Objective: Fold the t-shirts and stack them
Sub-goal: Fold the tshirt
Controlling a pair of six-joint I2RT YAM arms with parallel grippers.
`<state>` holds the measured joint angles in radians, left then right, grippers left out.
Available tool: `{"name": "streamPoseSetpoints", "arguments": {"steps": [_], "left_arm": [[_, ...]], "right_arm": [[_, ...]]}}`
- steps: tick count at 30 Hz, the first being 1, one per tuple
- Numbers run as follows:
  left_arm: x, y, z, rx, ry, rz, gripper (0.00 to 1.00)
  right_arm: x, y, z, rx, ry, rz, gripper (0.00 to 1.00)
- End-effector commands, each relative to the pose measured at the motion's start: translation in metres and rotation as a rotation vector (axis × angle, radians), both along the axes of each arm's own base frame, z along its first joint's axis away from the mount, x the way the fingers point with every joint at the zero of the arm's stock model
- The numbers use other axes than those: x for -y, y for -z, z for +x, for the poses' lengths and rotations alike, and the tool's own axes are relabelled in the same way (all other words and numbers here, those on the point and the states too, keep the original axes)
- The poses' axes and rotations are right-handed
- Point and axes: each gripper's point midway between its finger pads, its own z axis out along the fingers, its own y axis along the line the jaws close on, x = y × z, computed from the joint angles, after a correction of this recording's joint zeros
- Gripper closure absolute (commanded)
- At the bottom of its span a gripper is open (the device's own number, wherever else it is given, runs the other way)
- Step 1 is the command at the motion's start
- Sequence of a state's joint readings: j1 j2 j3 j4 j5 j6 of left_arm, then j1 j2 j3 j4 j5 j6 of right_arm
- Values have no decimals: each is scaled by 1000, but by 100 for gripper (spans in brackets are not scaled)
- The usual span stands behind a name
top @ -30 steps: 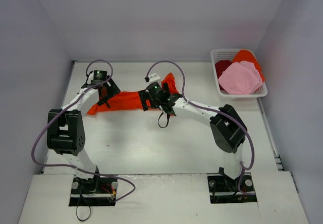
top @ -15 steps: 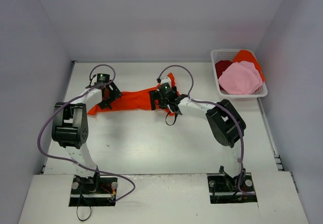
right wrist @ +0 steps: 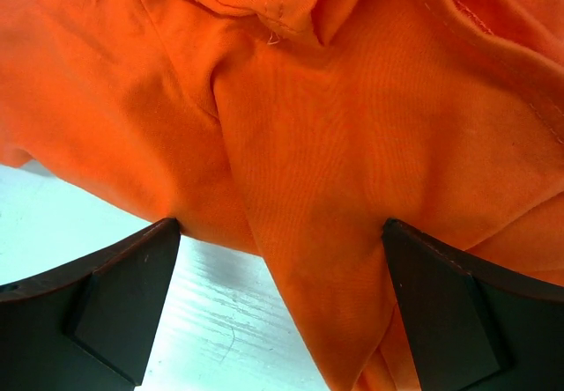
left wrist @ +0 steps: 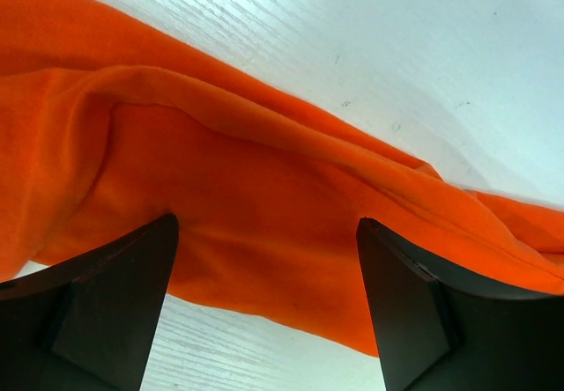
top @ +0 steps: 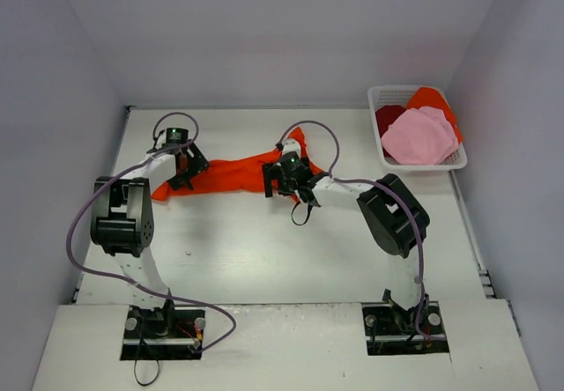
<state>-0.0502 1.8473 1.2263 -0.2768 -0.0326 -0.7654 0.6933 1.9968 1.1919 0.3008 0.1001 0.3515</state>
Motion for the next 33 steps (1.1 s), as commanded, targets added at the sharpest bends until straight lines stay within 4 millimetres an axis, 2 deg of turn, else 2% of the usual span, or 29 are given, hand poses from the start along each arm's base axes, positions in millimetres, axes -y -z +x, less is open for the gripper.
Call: {"name": "streamPoseSetpoints", "arguments": {"steps": [1,7,8,16,24,33], "left_arm": [[-22,-30,19,71,-25,62,23],[-35,-30,21,60,-41,83,23],[-47,-29,20,56,-68,85,23],[-59,-34,25,48,-76,144,23],[-68,-37,35,48,-82,187,23],[-78,-41,47,49,-84,231,23]], "right_arm": [[1,-21,3,51,19,39,4],[9,-40,-10,77,26,37,4],[12,-38,-12,78,28,25,4],[22,-25,-21,48,39,-6,4],[26,-27,-30,46,36,-11,4],[33,-16,-39,18,42,-32,4]]}}
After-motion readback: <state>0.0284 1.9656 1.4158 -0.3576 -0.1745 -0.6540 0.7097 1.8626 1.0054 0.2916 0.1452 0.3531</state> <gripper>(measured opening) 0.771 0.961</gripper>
